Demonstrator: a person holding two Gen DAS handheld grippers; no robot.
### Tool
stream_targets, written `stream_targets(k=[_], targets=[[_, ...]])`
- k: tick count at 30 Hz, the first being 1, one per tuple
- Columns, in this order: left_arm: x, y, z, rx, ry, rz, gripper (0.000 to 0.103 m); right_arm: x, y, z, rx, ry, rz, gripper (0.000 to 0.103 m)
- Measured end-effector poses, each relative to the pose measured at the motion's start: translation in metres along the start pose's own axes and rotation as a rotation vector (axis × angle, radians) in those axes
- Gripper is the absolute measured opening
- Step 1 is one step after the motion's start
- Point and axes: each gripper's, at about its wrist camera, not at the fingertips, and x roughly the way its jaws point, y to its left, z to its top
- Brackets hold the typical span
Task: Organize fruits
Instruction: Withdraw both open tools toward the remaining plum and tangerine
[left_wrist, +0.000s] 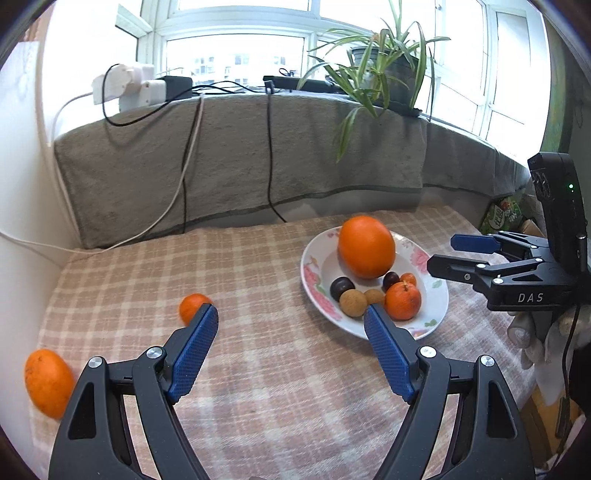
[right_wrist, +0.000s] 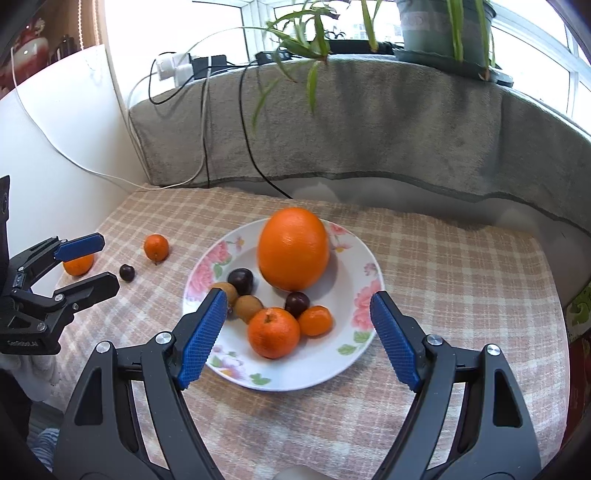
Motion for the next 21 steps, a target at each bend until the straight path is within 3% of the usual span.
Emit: stream_targets(k=[21], targets=[[-0.024, 0.074, -0.036, -0.164, 0.008, 0.098, 0.081, 0.027, 0.066, 0.019, -0.087, 0.028, 0.125, 0.082]])
